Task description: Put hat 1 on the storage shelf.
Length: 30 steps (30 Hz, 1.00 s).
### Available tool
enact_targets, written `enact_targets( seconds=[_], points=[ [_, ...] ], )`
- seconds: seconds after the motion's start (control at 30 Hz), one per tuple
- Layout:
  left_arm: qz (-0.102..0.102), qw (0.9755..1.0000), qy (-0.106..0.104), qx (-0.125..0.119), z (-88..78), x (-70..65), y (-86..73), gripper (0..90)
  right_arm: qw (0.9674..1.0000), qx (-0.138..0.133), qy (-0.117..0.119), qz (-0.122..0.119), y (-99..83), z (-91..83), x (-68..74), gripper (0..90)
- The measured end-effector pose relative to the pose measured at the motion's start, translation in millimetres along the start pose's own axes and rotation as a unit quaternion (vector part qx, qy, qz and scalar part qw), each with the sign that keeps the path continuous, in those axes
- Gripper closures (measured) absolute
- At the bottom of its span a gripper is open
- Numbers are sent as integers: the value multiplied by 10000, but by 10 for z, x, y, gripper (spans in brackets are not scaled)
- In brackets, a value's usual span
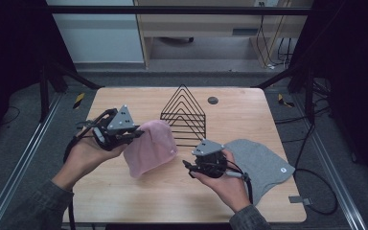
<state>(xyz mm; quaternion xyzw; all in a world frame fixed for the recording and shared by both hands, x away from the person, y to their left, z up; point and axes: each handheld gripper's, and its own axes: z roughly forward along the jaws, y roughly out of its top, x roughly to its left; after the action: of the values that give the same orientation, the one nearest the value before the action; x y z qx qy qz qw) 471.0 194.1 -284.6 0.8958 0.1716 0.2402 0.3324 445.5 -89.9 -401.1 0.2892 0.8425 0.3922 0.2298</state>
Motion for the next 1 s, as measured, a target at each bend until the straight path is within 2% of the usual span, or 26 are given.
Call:
enact_targets(
  seconds=[0.17, 0.3, 0.5, 0.87, 1.0],
  points=[
    [37, 9999, -87, -127, -142, 61, 72, 818, 9997, -4, 207, -125, 95, 100, 28, 376],
    [40, 9996, -163, -209, -225, 95, 119, 817, 9992, -4, 382, -132, 174, 154, 15, 382],
    [92, 9994, -227, -249, -270, 118, 148, 817, 9981, 1, 594, -140, 257, 218, -58, 388],
    [179, 9989, -286, -316, -296, 94, 175, 817, 9967, 18, 808, -122, 330, 335, -128, 387],
    [220, 9986, -320, -349, -299, 99, 188, 817, 9947, -37, 1022, -117, 346, 333, -136, 377]
  ],
)
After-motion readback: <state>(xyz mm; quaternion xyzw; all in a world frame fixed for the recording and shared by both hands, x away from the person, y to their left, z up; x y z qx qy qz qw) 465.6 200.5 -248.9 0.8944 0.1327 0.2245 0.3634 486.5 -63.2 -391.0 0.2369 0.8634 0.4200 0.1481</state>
